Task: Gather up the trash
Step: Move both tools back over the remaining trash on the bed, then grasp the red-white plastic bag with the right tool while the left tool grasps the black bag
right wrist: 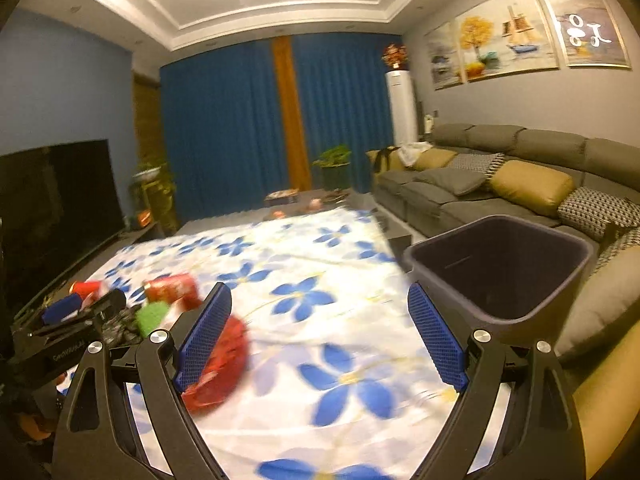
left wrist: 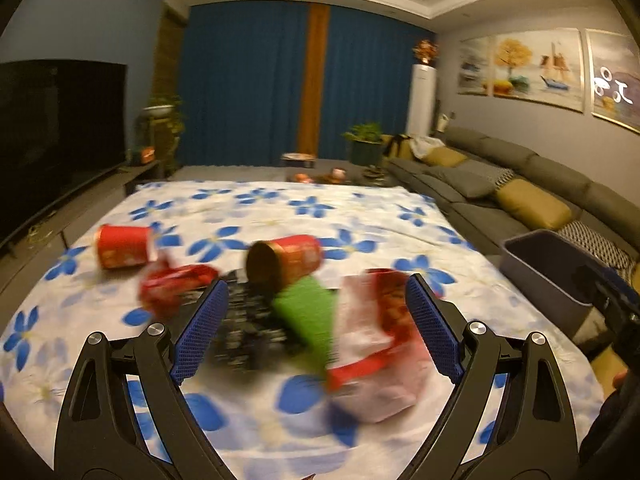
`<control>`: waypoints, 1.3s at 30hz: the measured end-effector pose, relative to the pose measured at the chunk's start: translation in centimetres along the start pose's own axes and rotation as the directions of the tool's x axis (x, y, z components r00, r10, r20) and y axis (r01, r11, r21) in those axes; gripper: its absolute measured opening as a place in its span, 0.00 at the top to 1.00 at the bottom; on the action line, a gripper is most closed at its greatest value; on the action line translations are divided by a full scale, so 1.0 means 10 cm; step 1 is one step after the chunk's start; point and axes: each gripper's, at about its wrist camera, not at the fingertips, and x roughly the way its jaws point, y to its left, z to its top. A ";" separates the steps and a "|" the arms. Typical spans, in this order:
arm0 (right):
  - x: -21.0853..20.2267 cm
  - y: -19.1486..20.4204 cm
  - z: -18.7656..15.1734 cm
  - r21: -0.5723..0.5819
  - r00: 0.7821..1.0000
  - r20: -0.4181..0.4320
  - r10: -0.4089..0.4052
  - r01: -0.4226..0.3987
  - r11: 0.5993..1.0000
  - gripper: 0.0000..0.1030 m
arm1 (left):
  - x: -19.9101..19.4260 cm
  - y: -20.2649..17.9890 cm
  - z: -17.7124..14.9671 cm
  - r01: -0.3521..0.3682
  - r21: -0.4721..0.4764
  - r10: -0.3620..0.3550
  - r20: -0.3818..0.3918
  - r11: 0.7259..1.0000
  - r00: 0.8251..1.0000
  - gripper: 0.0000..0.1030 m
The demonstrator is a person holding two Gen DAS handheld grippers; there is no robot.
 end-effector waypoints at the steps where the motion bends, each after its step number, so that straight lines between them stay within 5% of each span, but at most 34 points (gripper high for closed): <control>1: 0.01 0.06 -0.02 -0.008 1.000 -0.008 0.009 -0.009 1.000 0.16 | -0.02 0.08 -0.01 -0.014 -0.008 0.014 0.003 1.000 1.000 0.14; 9: 0.27 0.57 -0.25 -0.060 0.991 -0.117 0.063 -0.070 0.996 0.17 | -0.17 0.49 -0.05 -0.079 -0.049 0.080 0.024 0.996 0.997 0.14; 26: 0.85 0.95 -0.49 -0.088 0.940 -0.329 0.086 -0.122 0.989 0.62 | -0.17 0.84 -0.10 -0.075 -0.092 0.079 0.039 0.993 0.996 0.15; 33: 0.87 0.98 -0.50 -0.097 0.934 -0.342 0.103 -0.144 0.985 0.83 | -0.09 0.83 -0.12 -0.055 -0.088 0.057 0.020 0.995 0.998 0.15; 39: 0.83 0.97 -0.48 -0.110 0.943 -0.318 0.100 -0.141 0.984 0.89 | 0.03 0.86 -0.14 -0.018 -0.101 0.015 -0.026 0.995 1.000 0.20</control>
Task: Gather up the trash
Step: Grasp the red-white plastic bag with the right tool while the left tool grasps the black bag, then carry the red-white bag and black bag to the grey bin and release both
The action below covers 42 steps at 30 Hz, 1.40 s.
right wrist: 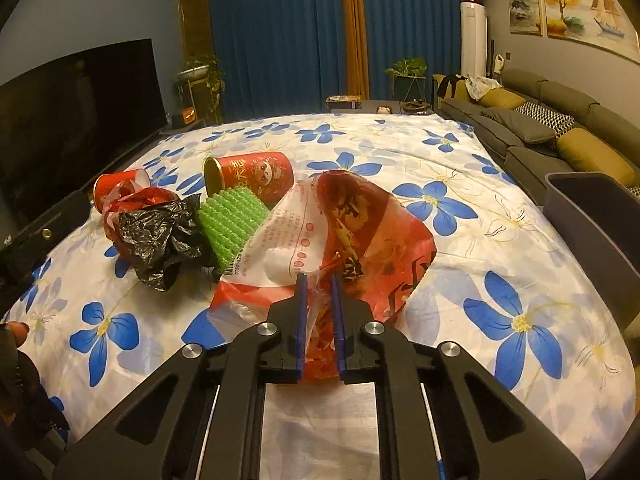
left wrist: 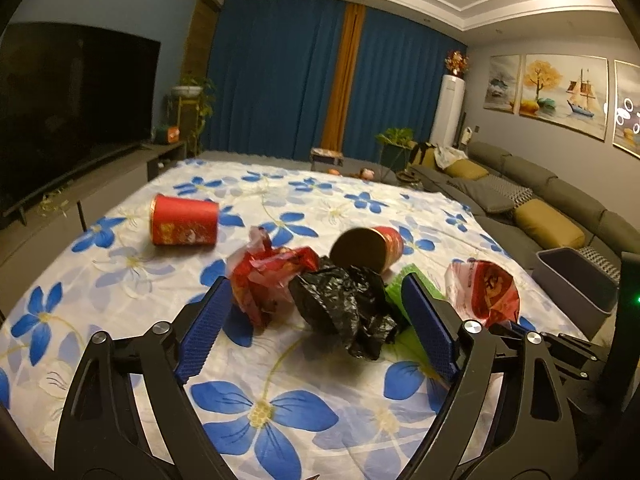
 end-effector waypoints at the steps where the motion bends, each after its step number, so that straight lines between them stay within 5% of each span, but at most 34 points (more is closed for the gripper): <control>1: -0.02 0.00 0.00 -0.001 1.000 0.009 -0.004 0.004 1.000 0.90 | 0.03 0.01 0.00 0.008 -0.006 -0.008 -0.012 1.000 1.000 0.22; 14: -0.26 -0.07 0.06 0.011 0.997 0.082 -0.011 0.010 1.000 0.90 | 0.53 0.10 -0.02 0.040 -0.075 -0.053 -0.182 0.996 0.982 0.49; 25: -0.29 -0.10 0.06 0.012 0.996 0.090 -0.002 0.001 1.000 0.90 | 0.75 0.14 -0.08 0.138 -0.153 -0.173 -0.252 0.979 0.952 0.99; 36: -0.44 -0.14 0.07 0.019 0.992 0.127 -0.005 0.003 1.000 0.90 | 0.18 0.05 0.18 0.218 -0.133 -0.231 -0.098 0.967 0.968 1.00; 42: -0.54 -0.16 0.08 0.024 0.989 0.149 -0.004 0.000 1.000 0.90 | -0.14 -0.02 0.38 0.272 -0.107 -0.274 -0.012 0.956 0.962 1.00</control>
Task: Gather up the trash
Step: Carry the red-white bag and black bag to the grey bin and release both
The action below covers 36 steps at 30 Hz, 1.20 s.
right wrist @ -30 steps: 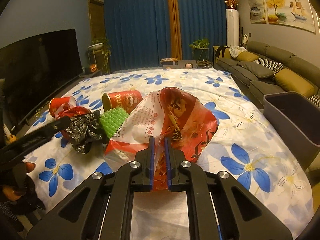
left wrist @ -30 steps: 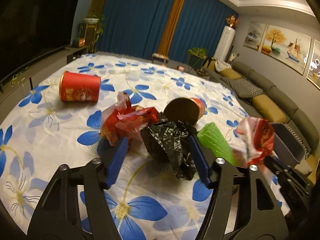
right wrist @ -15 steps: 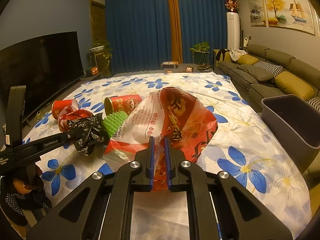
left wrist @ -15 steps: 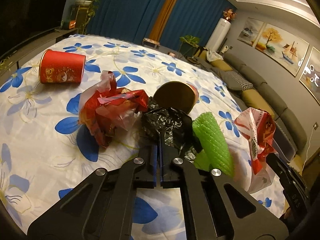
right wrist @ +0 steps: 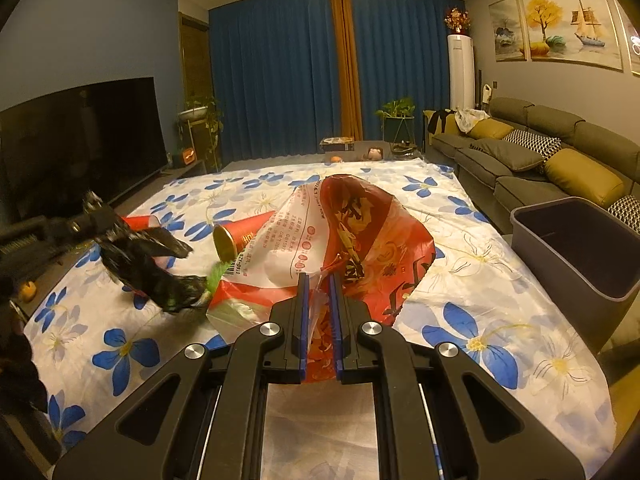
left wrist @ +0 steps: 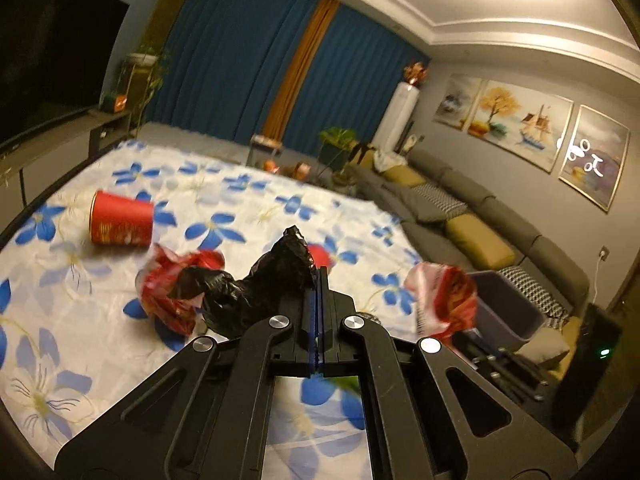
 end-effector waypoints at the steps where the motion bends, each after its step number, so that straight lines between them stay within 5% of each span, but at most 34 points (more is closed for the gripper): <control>1: -0.02 -0.01 0.00 0.001 1.000 0.006 0.000 0.000 1.000 0.90 | -0.03 -0.02 0.02 0.008 0.001 -0.008 0.010 1.000 1.000 1.00; 18: -0.28 -0.24 0.10 0.016 0.997 0.076 -0.016 0.015 1.000 0.90 | -0.36 -0.20 0.27 0.041 0.036 -0.044 0.104 0.999 0.994 1.00; 36: -0.42 -0.67 0.21 0.028 0.988 0.118 -0.096 0.093 0.995 0.90 | 0.12 -0.76 0.28 0.131 0.115 -0.138 0.053 0.985 0.989 1.00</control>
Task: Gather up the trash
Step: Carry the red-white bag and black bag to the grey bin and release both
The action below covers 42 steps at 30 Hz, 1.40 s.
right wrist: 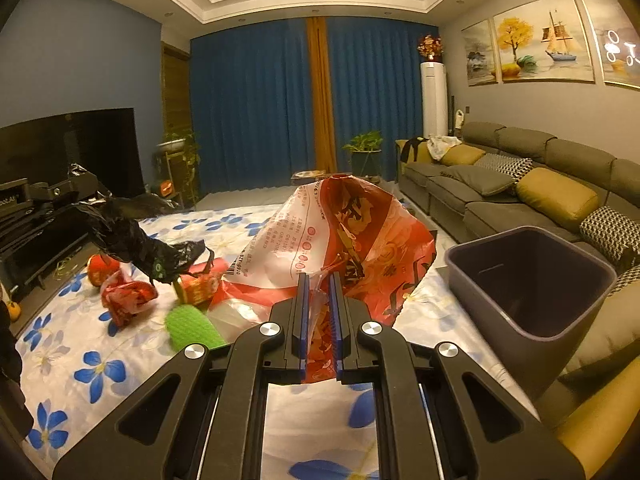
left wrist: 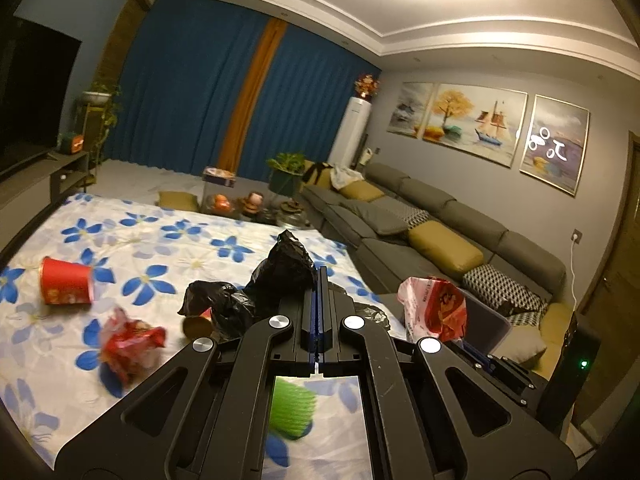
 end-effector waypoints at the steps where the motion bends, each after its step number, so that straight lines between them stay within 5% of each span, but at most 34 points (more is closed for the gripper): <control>1: 0.01 -0.04 0.01 0.002 1.000 0.000 -0.005 0.005 1.000 0.90 | 0.06 -0.04 0.00 0.012 0.001 -0.012 -0.007 1.000 1.000 1.00; 12: 0.02 -0.56 0.16 0.025 0.992 0.035 -0.120 0.119 0.993 0.90 | 0.62 -0.65 0.03 0.141 0.067 -0.138 -0.054 0.988 0.989 1.00; 24: 0.08 -1.41 0.29 0.099 0.954 0.057 -0.295 0.288 0.952 0.90 | 1.38 -1.50 -0.02 0.284 0.137 -0.270 -0.109 0.949 0.957 1.00; 42: 0.39 -1.93 0.16 0.151 0.933 -0.020 -0.360 0.359 0.921 0.90 | 2.25 -2.20 -0.42 0.394 0.169 -0.358 -0.207 0.904 0.910 1.00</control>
